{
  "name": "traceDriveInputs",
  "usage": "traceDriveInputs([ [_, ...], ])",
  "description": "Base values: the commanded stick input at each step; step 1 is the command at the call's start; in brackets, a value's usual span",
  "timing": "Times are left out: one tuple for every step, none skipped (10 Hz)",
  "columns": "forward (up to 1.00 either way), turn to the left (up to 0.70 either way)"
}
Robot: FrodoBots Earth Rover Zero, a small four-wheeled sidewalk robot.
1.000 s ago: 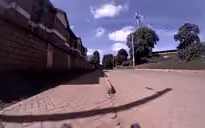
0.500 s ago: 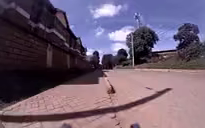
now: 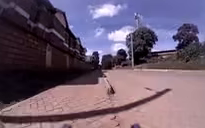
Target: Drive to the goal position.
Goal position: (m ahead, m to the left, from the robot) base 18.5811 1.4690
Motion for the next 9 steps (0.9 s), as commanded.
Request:
traceDriveInputs([
  [0.85, 0.19],
  [0.85, 0.34],
  [0.85, 0.34],
  [0.85, 0.34],
  [0.85, 0.34],
  [0.85, 0.34],
  [0.85, 0.34],
  [0.85, 0.3],
  [0.85, 0.18],
])
